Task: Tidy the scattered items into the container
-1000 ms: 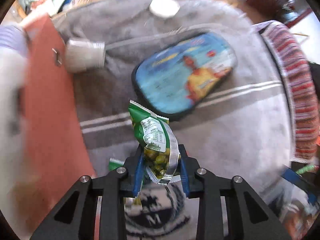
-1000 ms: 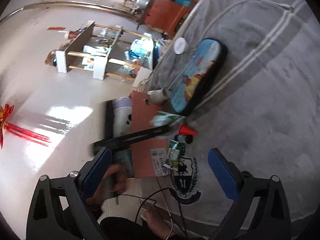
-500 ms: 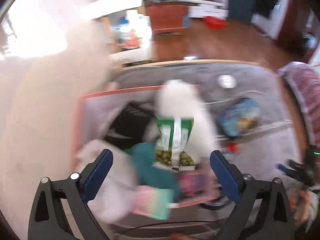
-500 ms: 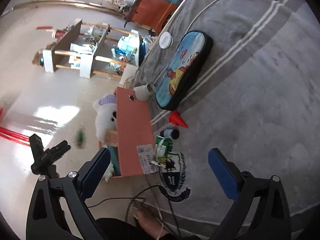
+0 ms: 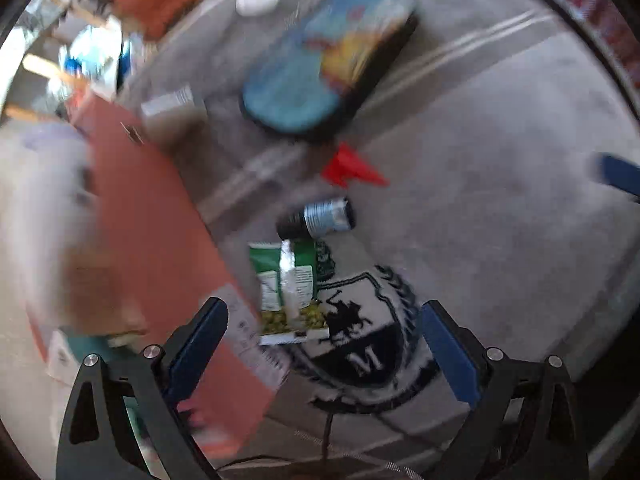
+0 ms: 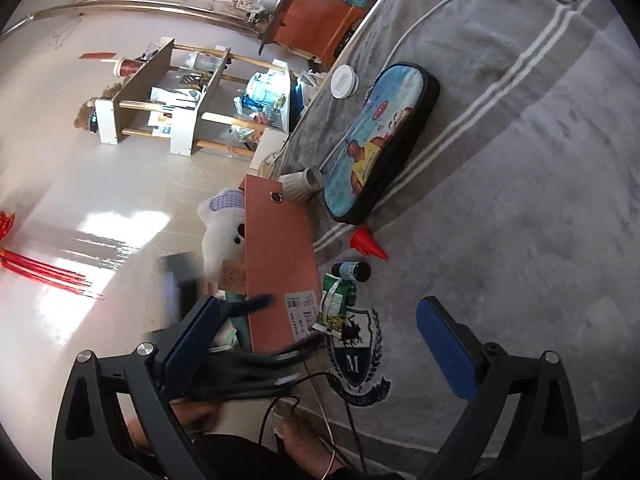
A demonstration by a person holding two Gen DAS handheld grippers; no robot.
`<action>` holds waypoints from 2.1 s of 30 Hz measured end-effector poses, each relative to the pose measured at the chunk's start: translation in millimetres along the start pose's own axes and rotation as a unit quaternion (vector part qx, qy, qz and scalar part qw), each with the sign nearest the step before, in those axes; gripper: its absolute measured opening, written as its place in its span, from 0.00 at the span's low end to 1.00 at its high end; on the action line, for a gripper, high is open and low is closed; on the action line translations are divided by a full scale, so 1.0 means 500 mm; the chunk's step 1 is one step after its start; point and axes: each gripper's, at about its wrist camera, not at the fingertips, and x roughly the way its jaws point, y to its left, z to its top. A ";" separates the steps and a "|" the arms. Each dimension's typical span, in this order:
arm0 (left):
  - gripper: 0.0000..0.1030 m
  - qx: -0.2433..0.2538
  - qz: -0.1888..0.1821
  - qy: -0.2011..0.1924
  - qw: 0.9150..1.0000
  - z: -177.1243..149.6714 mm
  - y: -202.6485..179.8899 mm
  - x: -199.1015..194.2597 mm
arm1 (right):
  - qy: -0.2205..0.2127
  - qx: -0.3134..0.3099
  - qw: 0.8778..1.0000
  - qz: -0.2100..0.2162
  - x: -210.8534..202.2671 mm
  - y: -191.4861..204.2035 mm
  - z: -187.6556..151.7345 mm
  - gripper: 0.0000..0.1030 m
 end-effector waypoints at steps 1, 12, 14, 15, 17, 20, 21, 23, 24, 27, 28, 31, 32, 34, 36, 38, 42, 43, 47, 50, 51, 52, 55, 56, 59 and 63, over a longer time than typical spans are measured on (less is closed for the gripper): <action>0.95 -0.011 0.018 0.011 1.000 0.006 0.007 0.024 | 0.001 0.002 1.000 0.005 0.000 0.000 0.000 0.96; 1.00 0.073 0.226 0.003 0.971 0.008 -0.071 0.109 | 0.017 -0.010 0.999 0.034 0.017 0.025 -0.001 0.96; 1.00 0.089 0.241 0.000 0.967 0.007 -0.086 0.106 | 0.017 -0.010 0.999 0.039 0.017 0.027 -0.001 0.96; 1.00 0.092 0.240 -0.001 0.966 0.006 -0.091 0.106 | 0.017 -0.011 0.999 0.040 0.018 0.028 -0.001 0.96; 0.96 0.053 0.197 0.010 0.979 0.009 -0.068 0.101 | 0.016 -0.010 0.999 0.038 0.017 0.028 -0.001 0.96; 0.95 0.054 0.172 0.022 0.983 0.005 -0.055 0.114 | 0.011 -0.002 0.999 0.042 0.014 0.026 0.001 0.96; 0.95 0.055 0.171 0.025 0.983 0.007 -0.055 0.115 | 0.008 0.000 0.999 0.044 0.010 0.024 0.002 0.96; 0.95 0.057 0.162 0.035 0.985 0.014 -0.053 0.121 | 0.003 0.003 0.999 0.049 0.007 0.025 0.004 0.96; 0.94 0.056 0.156 0.041 0.985 0.018 -0.050 0.124 | 0.002 0.003 0.999 0.050 0.006 0.023 0.004 0.96; 0.68 0.032 0.092 0.076 0.992 0.031 -0.032 0.132 | 0.000 0.001 0.999 0.050 0.005 0.024 0.004 0.96; 0.44 0.007 0.046 0.091 0.995 0.034 -0.019 0.132 | -0.001 0.001 0.999 0.050 0.004 0.025 0.005 0.96; 0.29 0.000 0.014 0.099 0.995 0.029 -0.019 0.125 | -0.007 0.001 0.999 0.053 -0.001 0.022 0.007 0.96; 0.28 0.006 0.022 0.094 0.995 0.025 -0.026 0.121 | -0.008 0.000 0.999 0.054 -0.003 0.021 0.007 0.96; 0.22 0.001 0.019 0.086 0.996 0.018 -0.030 0.108 | -0.011 -0.001 0.998 0.060 -0.007 0.021 0.009 0.96; 0.21 -0.003 -0.006 0.066 0.998 0.010 -0.033 0.075 | -0.013 -0.003 0.998 0.064 -0.008 0.022 0.010 0.96; 0.21 -0.009 -0.020 0.034 0.999 0.003 -0.027 0.018 | -0.012 -0.010 0.998 0.066 -0.006 0.025 0.010 0.92; 0.21 -0.038 -0.054 -0.019 0.998 -0.025 0.016 -0.103 | 0.002 -0.015 0.998 0.065 0.005 0.023 0.008 0.77; 0.21 -0.042 -0.056 -0.036 0.997 -0.037 0.031 -0.136 | 0.006 -0.016 0.998 0.060 0.008 0.023 0.007 0.77; 0.21 -0.092 -0.060 -0.106 0.988 -0.081 0.165 -0.268 | 0.012 -0.021 0.998 0.051 0.016 0.024 0.001 0.77; 0.22 -0.151 -0.036 -0.147 0.977 -0.131 0.316 -0.303 | 0.019 -0.032 0.999 0.039 0.024 0.028 -0.005 0.76; 0.26 -0.167 -0.024 -0.158 0.973 -0.155 0.350 -0.311 | 0.023 -0.037 0.999 0.033 0.029 0.029 -0.009 0.75; 0.45 -0.185 -0.016 -0.164 0.969 -0.181 0.386 -0.310 | 0.026 -0.042 0.998 0.026 0.034 0.031 -0.012 0.75; 0.98 -0.250 0.005 -0.156 0.955 -0.254 0.483 -0.266 | 0.042 -0.075 0.996 -0.010 0.059 0.049 -0.028 0.74; 0.98 -0.279 -0.013 -0.162 0.946 -0.288 0.503 -0.243 | 0.046 -0.096 0.994 -0.028 0.070 0.062 -0.034 0.74; 0.98 -0.346 -0.132 -0.176 0.912 -0.374 0.520 -0.182 | 0.074 -0.236 0.963 -0.108 0.146 0.152 -0.066 0.73; 0.98 -0.386 -0.282 -0.190 0.857 -0.443 0.498 -0.090 | 0.129 -0.407 0.885 -0.184 0.285 0.240 -0.117 0.61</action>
